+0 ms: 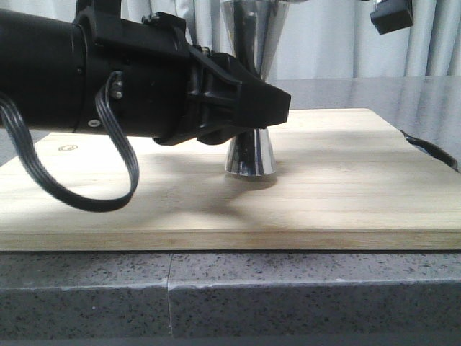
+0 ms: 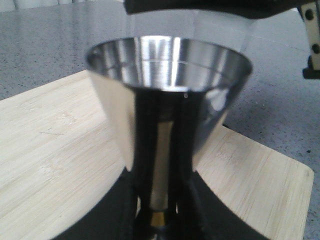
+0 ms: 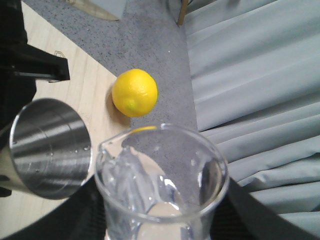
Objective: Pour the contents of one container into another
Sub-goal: 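Pour the clear liquid from the beaker into the jigger cup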
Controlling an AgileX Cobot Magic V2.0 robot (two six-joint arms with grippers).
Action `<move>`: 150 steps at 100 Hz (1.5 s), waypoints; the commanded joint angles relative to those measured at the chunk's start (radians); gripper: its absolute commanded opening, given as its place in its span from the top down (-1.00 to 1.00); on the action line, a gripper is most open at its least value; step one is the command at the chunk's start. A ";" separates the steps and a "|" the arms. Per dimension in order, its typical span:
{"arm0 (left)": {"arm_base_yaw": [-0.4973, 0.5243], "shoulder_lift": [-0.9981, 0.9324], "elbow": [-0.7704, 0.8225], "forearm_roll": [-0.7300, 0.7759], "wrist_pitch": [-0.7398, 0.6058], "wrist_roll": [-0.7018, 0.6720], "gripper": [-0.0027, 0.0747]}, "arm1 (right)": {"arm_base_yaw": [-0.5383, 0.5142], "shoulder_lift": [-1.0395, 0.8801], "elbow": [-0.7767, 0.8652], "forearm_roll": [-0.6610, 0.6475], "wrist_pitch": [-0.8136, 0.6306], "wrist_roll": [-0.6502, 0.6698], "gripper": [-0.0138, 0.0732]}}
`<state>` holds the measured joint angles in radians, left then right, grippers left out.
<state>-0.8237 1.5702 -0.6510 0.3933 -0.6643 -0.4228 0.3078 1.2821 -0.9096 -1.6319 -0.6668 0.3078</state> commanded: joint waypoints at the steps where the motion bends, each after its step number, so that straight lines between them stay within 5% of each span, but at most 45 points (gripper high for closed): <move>1: -0.009 -0.044 -0.029 -0.015 -0.078 -0.008 0.98 | 0.000 -0.035 -0.035 0.033 -0.010 -0.004 0.12; 150: -0.009 -0.044 -0.029 0.009 -0.078 -0.030 0.98 | 0.000 -0.035 -0.042 -0.048 0.003 -0.025 0.12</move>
<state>-0.8237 1.5702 -0.6510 0.4164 -0.6636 -0.4424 0.3078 1.2821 -0.9096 -1.7191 -0.6668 0.2959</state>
